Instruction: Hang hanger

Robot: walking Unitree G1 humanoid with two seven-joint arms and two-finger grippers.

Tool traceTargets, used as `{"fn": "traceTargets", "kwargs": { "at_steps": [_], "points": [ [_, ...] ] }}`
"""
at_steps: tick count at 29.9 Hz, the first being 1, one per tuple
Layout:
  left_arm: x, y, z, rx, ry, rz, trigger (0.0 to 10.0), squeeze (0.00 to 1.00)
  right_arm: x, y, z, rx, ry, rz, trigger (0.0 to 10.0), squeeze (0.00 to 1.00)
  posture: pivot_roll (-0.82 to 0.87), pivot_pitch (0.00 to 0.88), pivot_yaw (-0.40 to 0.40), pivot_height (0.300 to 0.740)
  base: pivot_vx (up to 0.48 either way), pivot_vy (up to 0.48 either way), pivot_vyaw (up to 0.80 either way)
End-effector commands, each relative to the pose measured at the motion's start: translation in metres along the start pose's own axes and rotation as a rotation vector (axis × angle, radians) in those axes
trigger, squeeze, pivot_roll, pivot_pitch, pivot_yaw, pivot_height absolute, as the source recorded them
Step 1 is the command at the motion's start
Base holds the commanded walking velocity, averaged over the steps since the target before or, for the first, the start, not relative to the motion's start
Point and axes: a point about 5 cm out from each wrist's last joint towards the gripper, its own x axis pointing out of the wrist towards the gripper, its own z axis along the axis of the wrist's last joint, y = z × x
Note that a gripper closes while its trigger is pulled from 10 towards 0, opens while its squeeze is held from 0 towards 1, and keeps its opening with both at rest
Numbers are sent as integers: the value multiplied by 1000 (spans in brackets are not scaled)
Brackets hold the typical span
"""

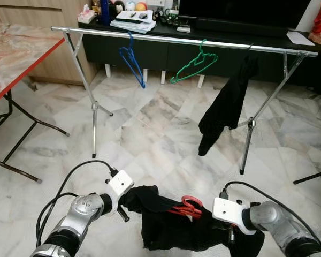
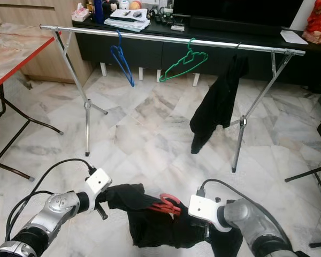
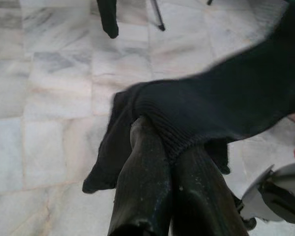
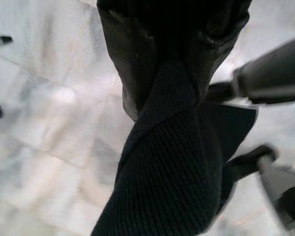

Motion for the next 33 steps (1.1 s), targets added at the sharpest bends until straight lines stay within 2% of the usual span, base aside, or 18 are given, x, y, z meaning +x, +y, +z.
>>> {"fn": "traceTargets", "kwargs": {
  "at_steps": [1,3,5,7,11,15,21,24,28,29,31,32,33],
  "points": [
    [-2,-2,-2,-8,8,-22,0,0,-2,-7,0,37,5,-65,0,0,-62,140,-34,740,0,0,0],
    [-2,-2,0,-5,4,-33,0,0,4,-7,1,91,7,-124,0,0,-61,138,-35,740,0,0,0],
    [-2,-2,0,-4,3,-35,0,0,5,-6,1,106,8,-139,0,0,-55,135,-34,740,0,0,0],
    [-1,-2,8,3,-14,-54,0,0,13,-3,4,173,1,-200,0,0,-54,133,-33,740,0,0,0],
    [0,-3,15,7,-36,-64,0,0,19,1,7,223,-9,-219,0,0,-45,125,-33,740,0,0,0],
    [2,-6,30,13,-89,-108,0,0,33,15,14,288,-18,-191,0,0,-38,117,-31,740,0,0,0],
    [2,-10,35,35,-96,-148,0,0,40,25,22,380,-88,-97,0,0,-31,118,-31,740,0,0,0],
    [2,-13,38,29,-106,-171,0,0,41,23,27,416,-121,-119,0,0,-30,119,-30,740,0,0,0],
    [1,-20,43,29,-122,-210,0,0,38,7,38,481,-184,-264,0,0,-32,128,-30,740,0,0,0],
    [1,-21,44,31,-124,-214,0,0,37,4,40,516,-204,-298,0,0,-32,128,-30,740,0,0,0],
    [1,-22,46,37,-128,-218,78,0,35,-4,45,650,-269,-367,0,0,-26,131,-29,740,0,0,0],
    [1,-23,47,39,-130,-220,78,0,35,-6,46,673,-281,-381,0,0,-26,131,-29,740,0,0,0],
    [1,-23,48,43,-135,-224,1529,0,35,-8,50,710,-310,-382,0,0,-26,131,-29,740,0,0,0]
  ]
}}
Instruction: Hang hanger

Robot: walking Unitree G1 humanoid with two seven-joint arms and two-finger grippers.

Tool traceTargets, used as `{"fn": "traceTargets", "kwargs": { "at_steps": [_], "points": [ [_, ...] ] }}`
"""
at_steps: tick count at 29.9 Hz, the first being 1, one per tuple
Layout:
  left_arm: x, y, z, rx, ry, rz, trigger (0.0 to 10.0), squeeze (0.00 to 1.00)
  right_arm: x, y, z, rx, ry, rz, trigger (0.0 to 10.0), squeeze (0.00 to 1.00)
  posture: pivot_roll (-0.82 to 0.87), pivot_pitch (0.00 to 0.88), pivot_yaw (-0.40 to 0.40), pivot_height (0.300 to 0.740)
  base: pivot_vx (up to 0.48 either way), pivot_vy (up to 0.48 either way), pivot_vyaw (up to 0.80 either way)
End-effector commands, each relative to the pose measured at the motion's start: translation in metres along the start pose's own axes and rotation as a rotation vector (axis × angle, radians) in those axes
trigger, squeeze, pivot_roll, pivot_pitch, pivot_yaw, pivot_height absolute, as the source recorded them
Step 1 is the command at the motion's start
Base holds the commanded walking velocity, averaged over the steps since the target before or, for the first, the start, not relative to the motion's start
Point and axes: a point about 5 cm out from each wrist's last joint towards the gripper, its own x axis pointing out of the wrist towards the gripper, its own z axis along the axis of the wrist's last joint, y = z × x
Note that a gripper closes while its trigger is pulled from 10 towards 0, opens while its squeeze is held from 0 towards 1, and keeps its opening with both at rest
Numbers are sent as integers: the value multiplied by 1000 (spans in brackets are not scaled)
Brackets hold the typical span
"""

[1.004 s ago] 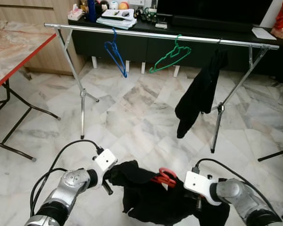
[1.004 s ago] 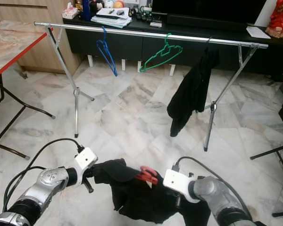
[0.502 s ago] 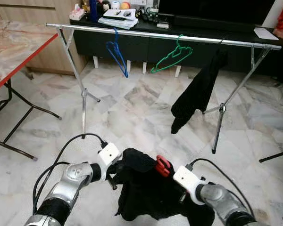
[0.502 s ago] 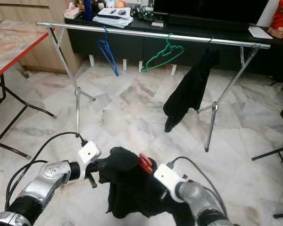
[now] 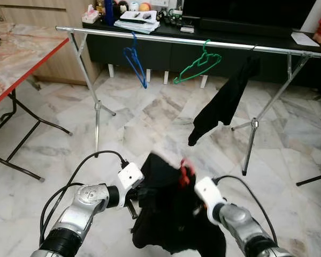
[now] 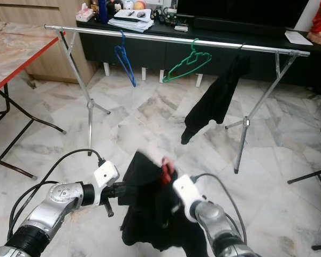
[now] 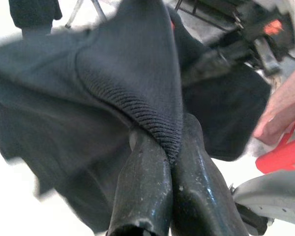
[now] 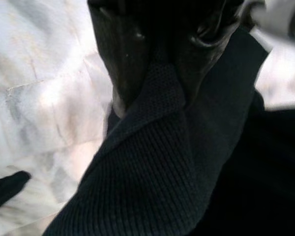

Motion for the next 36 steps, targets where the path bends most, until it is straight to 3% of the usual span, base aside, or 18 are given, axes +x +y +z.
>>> {"fn": "traceTargets", "kwargs": {
  "at_steps": [1,2,3,4,5,6,16,24,31,36],
  "points": [
    [2,-5,4,6,-14,-38,1529,0,0,-5,7,93,-52,-40,0,0,-26,131,-29,740,0,0,0],
    [2,-5,4,6,-14,-38,1529,0,0,-5,7,93,-52,-40,0,0,-26,131,-29,740,0,0,0],
    [2,-6,5,8,-15,-46,4706,0,1,-4,10,90,-58,-35,0,0,-19,133,-30,740,0,0,0],
    [1,-7,6,8,-17,-56,8078,231,2,-3,11,87,-62,-37,0,0,-19,133,-30,740,0,0,0],
    [1,-9,7,6,-21,-63,9373,773,2,-3,13,87,-65,-41,0,0,-19,133,-30,740,0,0,0],
    [1,-10,7,-4,-25,-71,10000,1000,3,-2,15,94,-72,-49,0,0,-19,133,-30,740,0,0,0],
    [0,-14,8,-19,-26,-84,10000,1000,7,2,29,123,-115,-61,0,0,-20,135,-31,740,0,0,0],
    [-15,4,4,-5,-2,1,10000,1000,1,-1,23,-69,-98,57,0,0,-26,138,-34,740,0,0,0],
    [-27,15,2,28,38,28,10000,1000,-20,-17,10,-312,-9,332,0,0,-35,134,-36,740,0,0,0],
    [-26,10,6,37,18,-46,10000,1000,-25,-22,13,-346,-7,406,0,0,-31,128,-40,740,0,0,0]
  ]
}}
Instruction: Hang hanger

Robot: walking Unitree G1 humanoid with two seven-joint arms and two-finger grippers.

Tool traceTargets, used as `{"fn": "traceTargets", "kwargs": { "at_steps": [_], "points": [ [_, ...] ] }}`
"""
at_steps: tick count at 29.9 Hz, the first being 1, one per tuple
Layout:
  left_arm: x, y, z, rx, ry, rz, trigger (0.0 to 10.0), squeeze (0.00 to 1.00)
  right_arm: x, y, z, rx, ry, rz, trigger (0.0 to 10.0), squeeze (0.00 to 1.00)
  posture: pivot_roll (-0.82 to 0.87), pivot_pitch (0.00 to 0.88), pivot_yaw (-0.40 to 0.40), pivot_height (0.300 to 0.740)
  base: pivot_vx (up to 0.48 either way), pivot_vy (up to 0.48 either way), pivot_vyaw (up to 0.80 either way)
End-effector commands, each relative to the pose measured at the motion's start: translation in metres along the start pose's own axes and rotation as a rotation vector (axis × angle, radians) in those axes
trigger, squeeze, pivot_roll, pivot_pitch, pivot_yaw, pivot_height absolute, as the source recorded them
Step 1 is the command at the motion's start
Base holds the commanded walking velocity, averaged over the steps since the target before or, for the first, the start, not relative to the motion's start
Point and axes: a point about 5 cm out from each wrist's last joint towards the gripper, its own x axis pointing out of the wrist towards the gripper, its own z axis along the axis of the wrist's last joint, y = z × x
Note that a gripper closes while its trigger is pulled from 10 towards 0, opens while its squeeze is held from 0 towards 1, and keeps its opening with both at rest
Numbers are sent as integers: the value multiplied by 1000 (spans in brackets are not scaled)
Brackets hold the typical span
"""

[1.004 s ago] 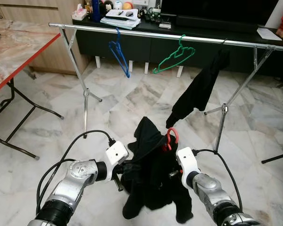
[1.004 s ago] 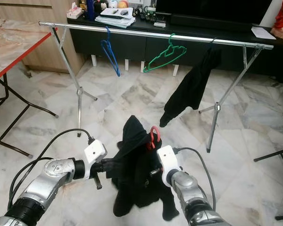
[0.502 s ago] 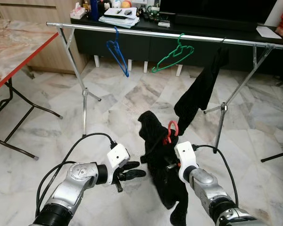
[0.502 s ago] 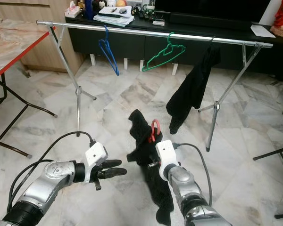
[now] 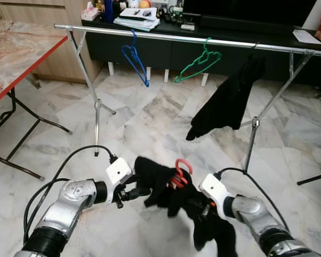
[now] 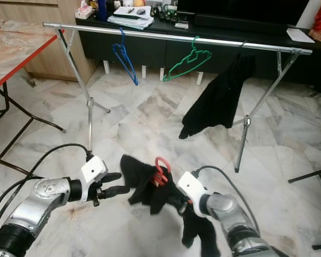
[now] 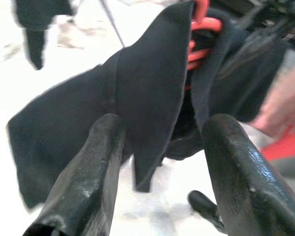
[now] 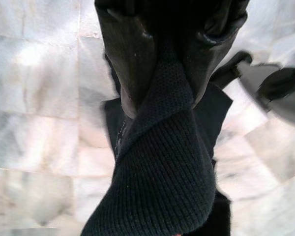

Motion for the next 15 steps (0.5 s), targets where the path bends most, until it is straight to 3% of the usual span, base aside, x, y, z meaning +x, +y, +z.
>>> {"fn": "traceTargets", "kwargs": {
  "at_steps": [1,7,13,14,15],
  "points": [
    [-2,-1,4,20,-15,-33,10000,1000,0,-1,9,-56,-23,37,0,0,-31,128,-41,740,0,0,0],
    [-12,5,4,42,34,-101,10000,1000,-4,4,4,-103,31,180,0,0,-10,124,-50,740,0,0,0],
    [-5,-1,4,95,61,-183,10000,1000,-3,8,13,-138,1,268,0,0,-9,116,-55,740,0,0,0],
    [-2,-2,4,97,61,-191,10000,910,-2,9,14,-152,4,290,0,0,-9,114,-56,740,0,0,0],
    [0,-3,3,99,66,-197,10000,0,-2,11,14,-167,11,308,0,0,-8,109,-58,740,0,0,0]
  ]
}}
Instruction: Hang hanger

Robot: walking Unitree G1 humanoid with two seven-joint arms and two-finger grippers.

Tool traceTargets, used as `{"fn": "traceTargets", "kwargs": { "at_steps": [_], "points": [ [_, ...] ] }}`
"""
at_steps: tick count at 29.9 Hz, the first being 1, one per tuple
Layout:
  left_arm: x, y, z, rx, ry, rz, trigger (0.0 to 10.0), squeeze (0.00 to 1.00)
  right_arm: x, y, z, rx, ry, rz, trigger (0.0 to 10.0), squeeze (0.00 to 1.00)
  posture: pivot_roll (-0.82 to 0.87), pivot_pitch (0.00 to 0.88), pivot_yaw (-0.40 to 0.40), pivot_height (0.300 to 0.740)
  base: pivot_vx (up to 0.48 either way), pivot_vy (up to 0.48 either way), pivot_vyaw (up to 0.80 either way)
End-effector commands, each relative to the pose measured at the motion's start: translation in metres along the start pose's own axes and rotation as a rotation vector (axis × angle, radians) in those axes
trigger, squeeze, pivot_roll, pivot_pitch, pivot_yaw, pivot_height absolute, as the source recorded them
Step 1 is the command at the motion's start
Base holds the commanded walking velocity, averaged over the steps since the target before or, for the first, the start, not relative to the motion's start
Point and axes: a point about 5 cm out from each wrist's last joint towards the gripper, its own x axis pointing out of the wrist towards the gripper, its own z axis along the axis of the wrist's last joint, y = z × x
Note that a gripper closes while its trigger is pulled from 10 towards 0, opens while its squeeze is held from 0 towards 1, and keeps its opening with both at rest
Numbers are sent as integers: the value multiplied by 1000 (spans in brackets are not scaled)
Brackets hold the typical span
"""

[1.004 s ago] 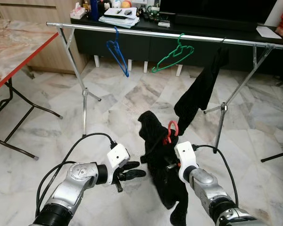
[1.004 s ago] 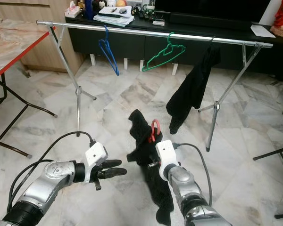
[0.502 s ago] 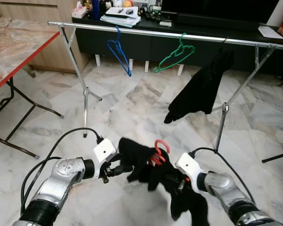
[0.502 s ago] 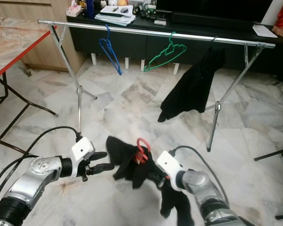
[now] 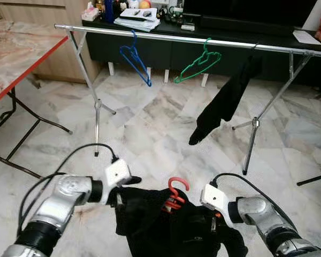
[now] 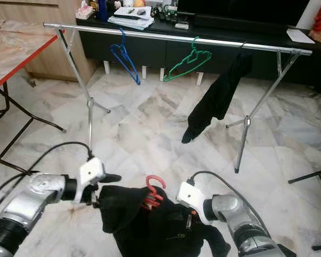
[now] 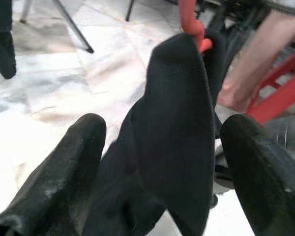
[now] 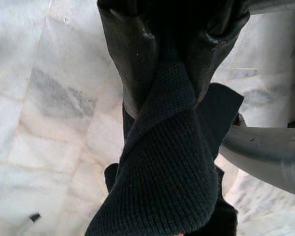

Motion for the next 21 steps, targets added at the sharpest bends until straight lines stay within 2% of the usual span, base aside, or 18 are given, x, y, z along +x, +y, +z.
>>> {"fn": "traceTargets", "kwargs": {
  "at_steps": [1,10,17,21],
  "points": [
    [3,0,0,17,16,-19,10000,0,-1,-3,10,-63,-11,26,0,0,-8,109,-58,740,0,0,0],
    [10,2,-4,48,53,-53,10000,0,3,3,8,-89,13,91,0,0,-12,92,-60,740,0,0,0],
    [12,1,-9,38,78,-87,10000,0,2,3,10,-101,4,101,0,0,-15,88,-59,740,0,0,0],
    [18,-2,-13,32,83,-93,10000,0,2,3,14,-121,-15,114,0,0,-24,86,-58,740,0,0,0]
  ]
}}
